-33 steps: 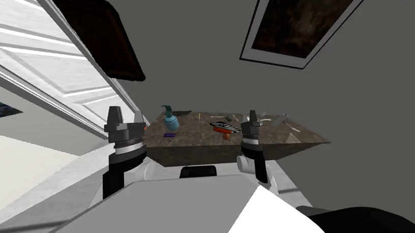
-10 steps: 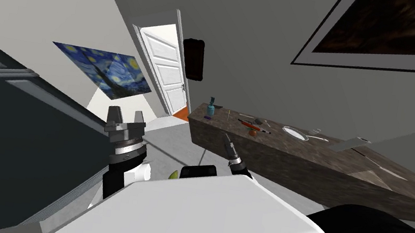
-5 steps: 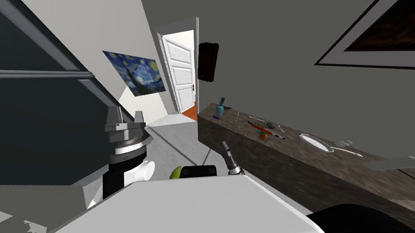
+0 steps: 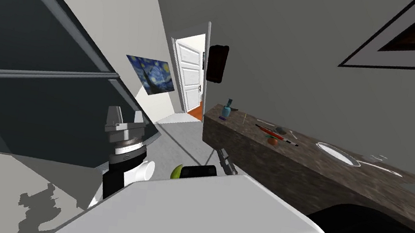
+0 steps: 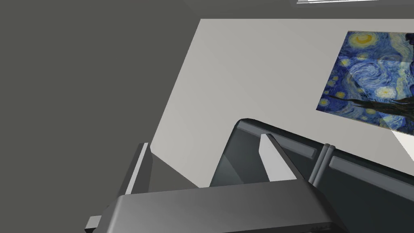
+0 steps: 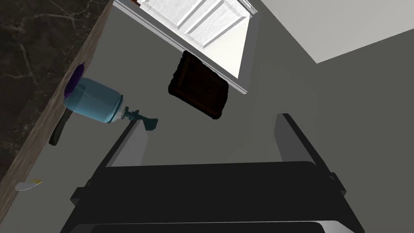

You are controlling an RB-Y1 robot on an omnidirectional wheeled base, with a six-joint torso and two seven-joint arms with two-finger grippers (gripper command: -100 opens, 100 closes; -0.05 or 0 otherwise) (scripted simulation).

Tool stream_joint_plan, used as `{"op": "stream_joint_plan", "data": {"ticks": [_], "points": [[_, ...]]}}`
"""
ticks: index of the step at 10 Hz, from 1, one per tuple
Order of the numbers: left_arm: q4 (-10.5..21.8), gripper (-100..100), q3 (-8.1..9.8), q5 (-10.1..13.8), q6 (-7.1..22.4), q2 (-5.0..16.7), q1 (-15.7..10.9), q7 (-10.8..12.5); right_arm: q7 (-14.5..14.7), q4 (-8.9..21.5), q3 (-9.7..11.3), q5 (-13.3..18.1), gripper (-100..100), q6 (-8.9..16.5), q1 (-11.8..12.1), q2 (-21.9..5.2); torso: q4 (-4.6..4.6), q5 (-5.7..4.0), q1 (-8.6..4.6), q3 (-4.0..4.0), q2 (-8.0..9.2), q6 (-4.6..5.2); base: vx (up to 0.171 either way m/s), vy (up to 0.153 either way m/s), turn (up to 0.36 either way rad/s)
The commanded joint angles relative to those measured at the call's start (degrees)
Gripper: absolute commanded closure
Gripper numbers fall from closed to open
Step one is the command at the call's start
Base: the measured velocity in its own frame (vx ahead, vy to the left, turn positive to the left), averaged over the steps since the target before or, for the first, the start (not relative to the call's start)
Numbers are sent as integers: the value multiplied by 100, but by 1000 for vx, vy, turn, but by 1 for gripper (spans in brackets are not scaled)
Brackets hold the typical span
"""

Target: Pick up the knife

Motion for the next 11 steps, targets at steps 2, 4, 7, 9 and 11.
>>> {"op": "stream_joint_plan", "data": {"ticks": [2,4,7,9,11], "points": [[0,0,1,0,0,0,1,0,361,161,172,-124,-100,-104,59,-159,1,1,2,1,2,4,-31,57,148],[0,0,0,0,0,0,1,0,719,512,520,-350,-100,-303,149,-411,-1,1,2,-3,-6,1,-17,82,304],[0,0,0,0,0,0,0,0,1154,877,874,-580,-100,-496,239,-663,0,0,-7,-2,-4,1,-18,50,222],[0,0,2,0,0,1,2,0,1449,1113,1128,-815,-100,-681,328,-912,-1,-2,-15,-4,-8,7,-3,35,143],[0,0,1,0,0,0,1,0,1675,1254,1232,-815,-100,-681,328,-912,-1,-1,-11,-5,-9,4,-1,40,202]]}}
